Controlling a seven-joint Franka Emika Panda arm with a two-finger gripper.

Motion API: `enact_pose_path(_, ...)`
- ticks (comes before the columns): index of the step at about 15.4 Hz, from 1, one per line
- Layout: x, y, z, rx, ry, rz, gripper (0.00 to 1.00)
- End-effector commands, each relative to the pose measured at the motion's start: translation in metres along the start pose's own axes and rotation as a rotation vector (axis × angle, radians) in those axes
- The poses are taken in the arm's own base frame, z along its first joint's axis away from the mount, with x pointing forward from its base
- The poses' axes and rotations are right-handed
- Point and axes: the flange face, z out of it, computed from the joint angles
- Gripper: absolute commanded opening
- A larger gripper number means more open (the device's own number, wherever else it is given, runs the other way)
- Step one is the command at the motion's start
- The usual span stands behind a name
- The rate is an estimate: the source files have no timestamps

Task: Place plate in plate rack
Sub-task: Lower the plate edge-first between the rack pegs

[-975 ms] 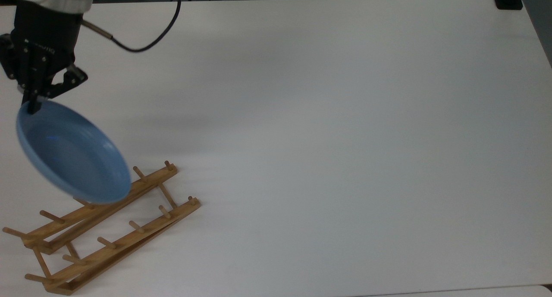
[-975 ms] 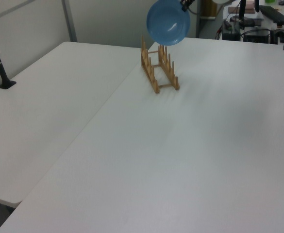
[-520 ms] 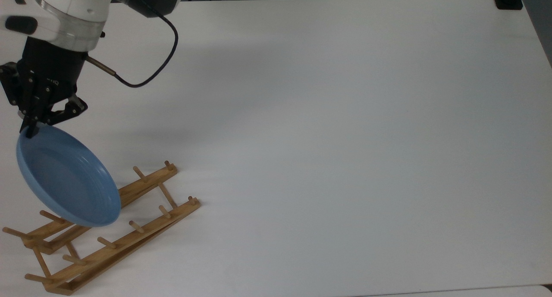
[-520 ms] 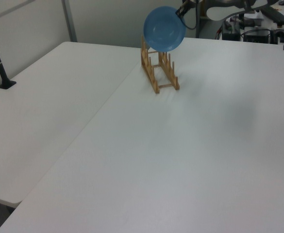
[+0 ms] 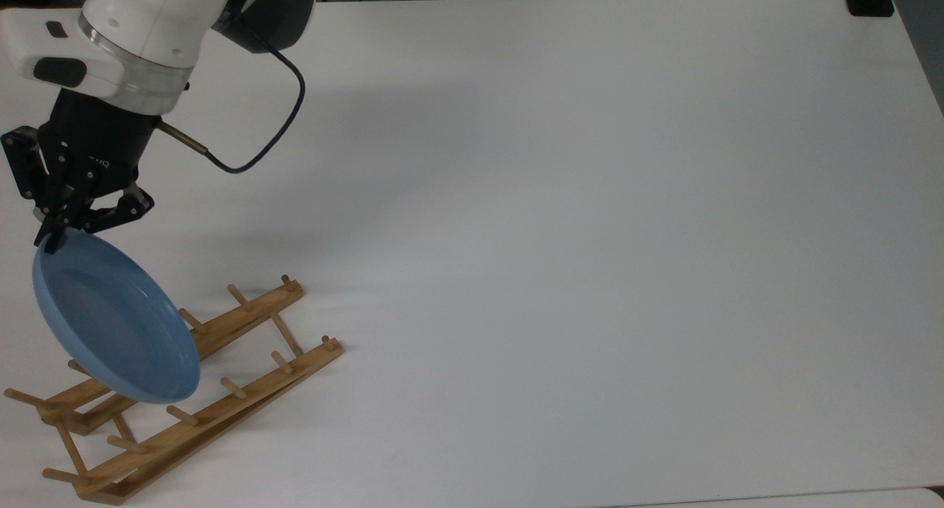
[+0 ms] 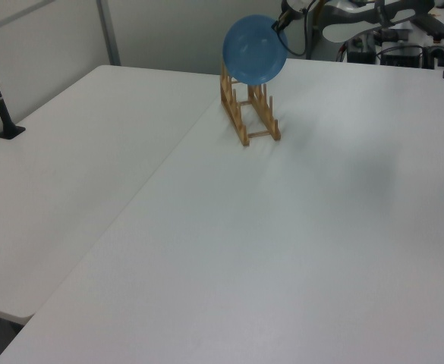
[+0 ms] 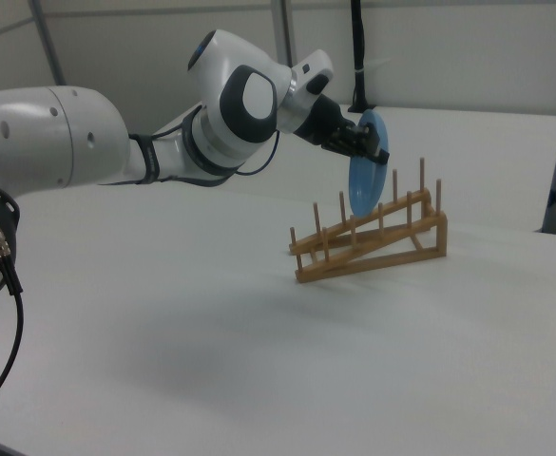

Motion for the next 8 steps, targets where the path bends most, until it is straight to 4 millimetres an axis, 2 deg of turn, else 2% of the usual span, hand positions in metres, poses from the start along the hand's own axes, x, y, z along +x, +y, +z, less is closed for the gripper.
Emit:
enact_pose_path(1, -0.002, -0.008, 0.007, -0.022, 0.037, -0.002, 0.0)
enact_pose_path(5, -0.005, -0.018, 0.01, -0.019, 0.034, -0.02, 0.03)
enact_pose_path(6, -0.006, -0.018, 0.011, -0.021, 0.034, -0.025, 0.07)
enact_pose_path(8, -0.006, -0.02, 0.011, -0.02, 0.035, -0.026, 0.35)
